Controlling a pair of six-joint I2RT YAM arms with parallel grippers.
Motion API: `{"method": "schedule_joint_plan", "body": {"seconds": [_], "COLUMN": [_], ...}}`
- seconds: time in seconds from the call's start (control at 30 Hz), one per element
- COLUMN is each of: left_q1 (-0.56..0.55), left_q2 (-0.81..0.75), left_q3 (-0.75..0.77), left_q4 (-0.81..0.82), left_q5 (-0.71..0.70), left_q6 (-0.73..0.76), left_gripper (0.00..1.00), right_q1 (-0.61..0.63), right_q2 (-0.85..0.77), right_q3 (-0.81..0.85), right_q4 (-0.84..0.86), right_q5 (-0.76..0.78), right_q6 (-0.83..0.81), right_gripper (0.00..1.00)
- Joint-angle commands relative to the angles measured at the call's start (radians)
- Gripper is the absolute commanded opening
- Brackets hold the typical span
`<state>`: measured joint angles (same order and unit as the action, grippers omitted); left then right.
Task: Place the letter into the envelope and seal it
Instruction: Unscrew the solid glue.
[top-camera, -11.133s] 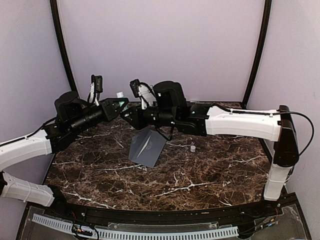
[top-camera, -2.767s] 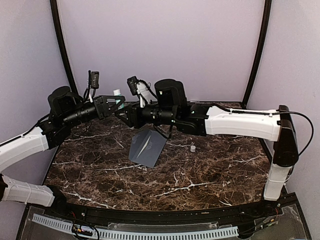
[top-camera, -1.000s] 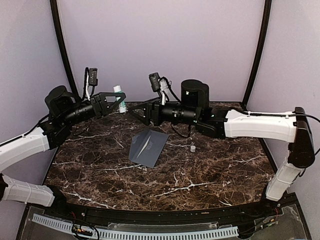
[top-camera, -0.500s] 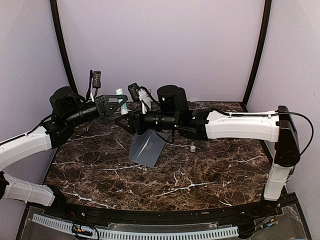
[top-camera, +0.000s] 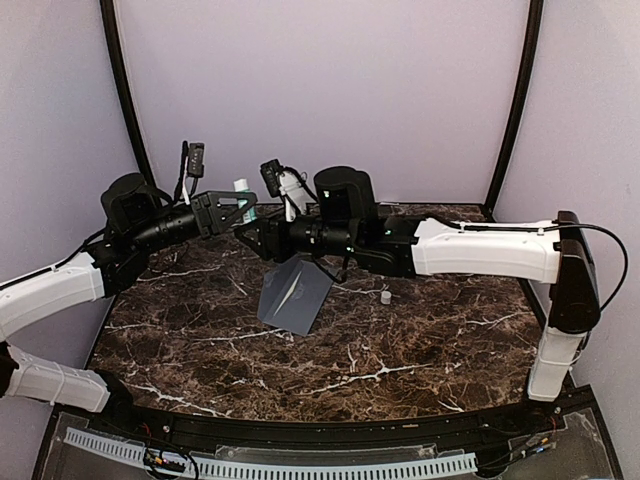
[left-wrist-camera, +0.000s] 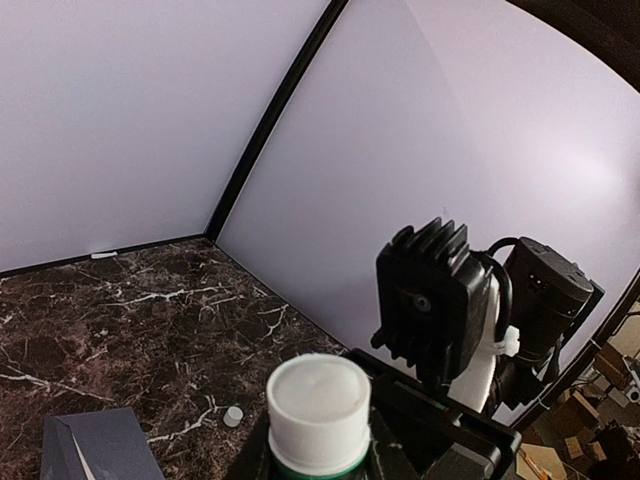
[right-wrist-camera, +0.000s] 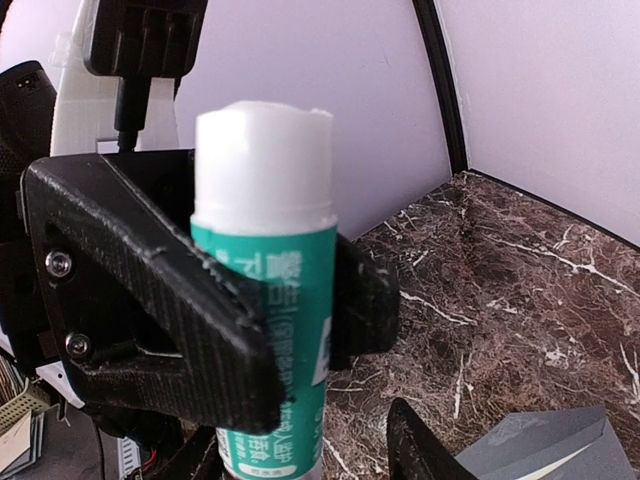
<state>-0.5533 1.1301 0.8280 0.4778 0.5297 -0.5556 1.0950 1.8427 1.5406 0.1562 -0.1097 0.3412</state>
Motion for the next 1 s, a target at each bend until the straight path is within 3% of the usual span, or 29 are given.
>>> {"method": "schedule_joint_plan", "body": {"seconds": [0.0, 0.1, 0.27, 0.4, 0.53, 0.8, 0.97], "left_q1": [0.004, 0.004, 0.004, 0.005, 0.005, 0.005, 0.004], "left_q2": [-0.012, -0.012, -0.012, -0.012, -0.005, 0.013, 0.018], "left_q3": [0.013, 0.011, 0.011, 0.013, 0.012, 0.011, 0.015], "left_q4": [0.041, 0.041, 0.045, 0.056, 0.090, 0.217, 0.216], "left_q5": [0.031, 0.035, 0.041, 0.064, 0.142, 0.427, 0.467], "left_q6": [-0.006, -0.010, -0.014, -0.013, -0.023, -0.093, -0.088], "left_gripper": [0.00, 0.00, 0.00, 0.00, 0.00, 0.00, 0.00], "right_q1": [0.002, 0.002, -0.001, -0.014, -0.034, -0.073, -0.085], "right_q2": [-0.006, -0.014, -0.030, -0.060, -0.104, -0.160, -0.172], "right_q3": [0.032, 0.023, -0.002, -0.050, -0.110, -0.175, -0.187], "right_q4": [0.019, 0.034, 0.066, 0.128, 0.207, 0.353, 0.418], "right_q5": [0.014, -0.003, -0.039, -0.097, -0.181, -0.475, -0.568], "right_q6": [-0.010, -0.013, -0.017, 0.000, 0.015, 0.057, 0.092], "right_gripper": [0.47, 0.45, 0.26, 0.17, 0.16, 0.16, 0.16]}}
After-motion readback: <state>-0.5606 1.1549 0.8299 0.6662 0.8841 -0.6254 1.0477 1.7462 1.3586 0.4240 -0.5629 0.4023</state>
